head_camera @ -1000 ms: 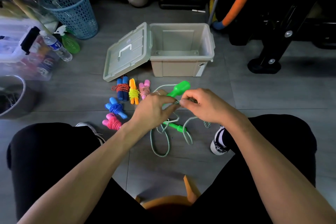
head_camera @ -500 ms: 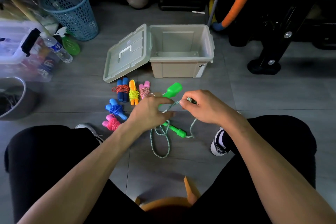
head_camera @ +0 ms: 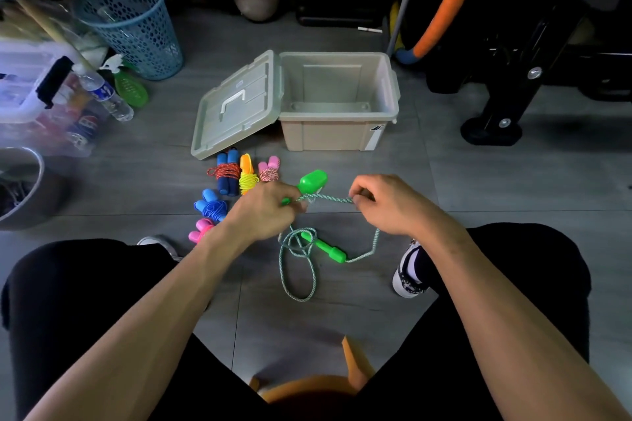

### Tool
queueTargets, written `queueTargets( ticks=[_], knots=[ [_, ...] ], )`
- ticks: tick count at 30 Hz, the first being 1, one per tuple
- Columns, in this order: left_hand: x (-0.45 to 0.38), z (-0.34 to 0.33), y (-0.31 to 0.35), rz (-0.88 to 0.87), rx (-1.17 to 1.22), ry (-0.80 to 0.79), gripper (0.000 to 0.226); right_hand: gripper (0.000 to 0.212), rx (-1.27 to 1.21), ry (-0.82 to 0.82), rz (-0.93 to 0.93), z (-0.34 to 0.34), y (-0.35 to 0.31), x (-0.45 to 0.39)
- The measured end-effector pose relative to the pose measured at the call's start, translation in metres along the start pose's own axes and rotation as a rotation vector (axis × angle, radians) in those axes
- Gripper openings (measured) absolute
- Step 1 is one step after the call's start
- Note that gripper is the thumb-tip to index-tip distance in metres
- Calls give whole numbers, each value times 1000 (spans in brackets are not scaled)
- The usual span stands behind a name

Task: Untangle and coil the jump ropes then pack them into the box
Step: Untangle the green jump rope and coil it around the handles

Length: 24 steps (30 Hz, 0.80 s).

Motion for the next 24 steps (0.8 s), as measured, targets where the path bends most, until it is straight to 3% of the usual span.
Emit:
queueTargets(
  ticks=[3, 8, 13, 17, 20, 24],
  knots=[
    [6, 9, 2, -70, -50, 19, 27, 9, -122, -139, -16, -10, -6, 0],
    [15, 9, 6, -206, -161, 136, 22, 24, -235, -11, 132, -9, -25, -2],
    [8, 27, -9, -35, -287, 242, 15, 32, -165, 11, 94, 2, -16, 1],
    [-3, 34, -33, 115, -248, 148, 14, 27, -178, 53, 88, 7, -16, 4],
    [-2, 22, -25, -20, -147, 86, 22, 27, -168, 48, 116, 4, -23, 6],
    [21, 10, 20, -338, 35, 197, 27, 28, -156, 42, 164, -2, -31, 2]
  ],
)
Point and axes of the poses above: each hand's wrist, its own x-axis away from the middle knuckle, its own z-axis out of the back of the hand, y = z × x, the point moved 3 cm from there along -x, towards the middle knuckle, and after that the axes turned 15 degrees about z, right-handed, at the moved point
